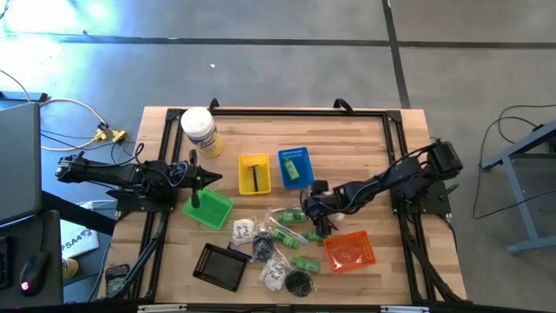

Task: Pick & Place Travel size toiletries
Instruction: Put the dark blue toothbrush into the green bin

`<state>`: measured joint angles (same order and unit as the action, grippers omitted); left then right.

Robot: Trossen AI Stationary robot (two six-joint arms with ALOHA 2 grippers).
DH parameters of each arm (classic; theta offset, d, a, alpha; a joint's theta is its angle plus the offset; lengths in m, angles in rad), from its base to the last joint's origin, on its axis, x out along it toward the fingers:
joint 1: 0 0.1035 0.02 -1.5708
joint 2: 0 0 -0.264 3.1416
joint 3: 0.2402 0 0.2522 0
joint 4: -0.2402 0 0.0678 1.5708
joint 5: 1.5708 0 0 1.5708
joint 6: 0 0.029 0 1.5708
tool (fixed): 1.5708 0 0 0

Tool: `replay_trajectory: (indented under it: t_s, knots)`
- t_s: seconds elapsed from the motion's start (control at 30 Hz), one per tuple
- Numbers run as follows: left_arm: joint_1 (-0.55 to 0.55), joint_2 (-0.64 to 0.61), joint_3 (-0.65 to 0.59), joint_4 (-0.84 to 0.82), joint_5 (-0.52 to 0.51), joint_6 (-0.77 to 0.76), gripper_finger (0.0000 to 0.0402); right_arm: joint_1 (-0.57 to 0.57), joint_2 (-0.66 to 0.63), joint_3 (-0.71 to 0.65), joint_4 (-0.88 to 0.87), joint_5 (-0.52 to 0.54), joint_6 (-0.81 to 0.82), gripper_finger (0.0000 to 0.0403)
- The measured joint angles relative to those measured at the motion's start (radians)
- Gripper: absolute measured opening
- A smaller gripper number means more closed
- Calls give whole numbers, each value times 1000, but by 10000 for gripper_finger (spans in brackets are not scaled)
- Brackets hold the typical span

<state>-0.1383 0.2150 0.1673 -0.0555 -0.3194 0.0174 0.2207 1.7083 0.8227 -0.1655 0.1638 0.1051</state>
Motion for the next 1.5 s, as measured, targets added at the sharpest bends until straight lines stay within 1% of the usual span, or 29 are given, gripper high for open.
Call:
replay_trajectory:
  t_s: [0.17,0.3,0.43,0.57,0.8,1.03,1.17,1.3,1.4,1.5]
  knots:
    - [0,0,0,0,0,0,0,0,8,0,40,5,-6,206]
    - [0,0,0,0,0,0,0,17,-21,20,4,-6,-24,198]
    - [0,0,0,-5,0,0,0,43,-44,58,-3,58,-60,190]
    - [0,0,0,-7,0,4,0,28,-31,56,-24,65,-92,184]
    - [0,0,0,-8,0,4,0,-1,-13,57,-100,88,-65,185]
    - [0,0,0,-19,0,9,0,-28,-10,56,-87,26,-57,185]
    - [0,0,0,-23,0,15,0,-46,37,55,-75,-16,-54,183]
    - [0,0,0,-24,0,15,0,-53,75,58,-52,-27,-54,178]
    - [0,0,0,-24,0,15,0,-53,82,58,-41,-28,-50,171]
    - [0,1,0,-24,0,15,0,-51,77,58,-32,-29,-49,152]
